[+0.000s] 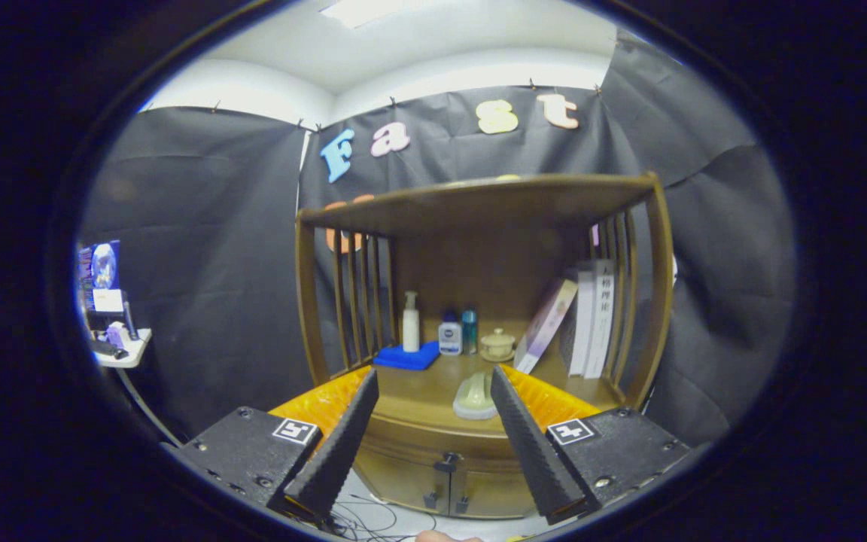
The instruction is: Pull open the drawer, take out the items inside it, and place them on the countertop above the cabinet.
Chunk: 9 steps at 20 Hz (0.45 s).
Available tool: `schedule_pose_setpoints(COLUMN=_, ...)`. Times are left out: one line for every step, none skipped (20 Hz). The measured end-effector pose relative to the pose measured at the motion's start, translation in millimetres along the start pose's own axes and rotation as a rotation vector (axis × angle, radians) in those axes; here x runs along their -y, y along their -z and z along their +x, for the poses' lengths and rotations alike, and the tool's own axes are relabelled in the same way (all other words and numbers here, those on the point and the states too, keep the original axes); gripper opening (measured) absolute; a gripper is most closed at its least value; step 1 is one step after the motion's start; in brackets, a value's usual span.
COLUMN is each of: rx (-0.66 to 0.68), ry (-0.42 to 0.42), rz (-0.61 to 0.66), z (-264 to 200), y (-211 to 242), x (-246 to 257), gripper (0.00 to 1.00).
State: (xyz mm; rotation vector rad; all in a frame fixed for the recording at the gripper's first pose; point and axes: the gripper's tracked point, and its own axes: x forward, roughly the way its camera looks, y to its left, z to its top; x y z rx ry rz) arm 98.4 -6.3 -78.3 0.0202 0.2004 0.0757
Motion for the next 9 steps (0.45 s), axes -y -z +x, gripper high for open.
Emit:
schedule_pose_setpoints(rx=0.011, ry=0.009, rz=-0.010, z=-13, y=-15, x=5, gripper=0.97)
schedule_pose_setpoints(rx=0.028, ry=0.015, rz=-0.016, z=-24, y=-30, x=8, gripper=0.98)
schedule_pose_setpoints(rx=0.044, ry=0.024, rz=-0.021, z=-38, y=-43, x=11, gripper=0.98)
schedule_pose_setpoints(rx=0.067, ry=0.030, rz=-0.026, z=-51, y=-59, x=15, gripper=0.99)
schedule_pose_setpoints(rx=0.084, ry=0.044, rz=-0.035, z=-63, y=-71, x=17, gripper=0.99)
schedule_pose_setpoints(rx=0.104, ry=0.058, rz=-0.044, z=-77, y=-82, x=22, gripper=0.99)
schedule_pose_setpoints(rx=0.125, ry=0.077, rz=-0.052, z=-89, y=-92, x=25, gripper=0.99)
schedule_pose_setpoints(rx=0.141, ry=0.104, rz=-0.064, z=-103, y=-102, x=31, gripper=0.99)
schedule_pose_setpoints(rx=0.160, ry=0.131, rz=-0.079, z=-115, y=-110, x=35, gripper=0.99)
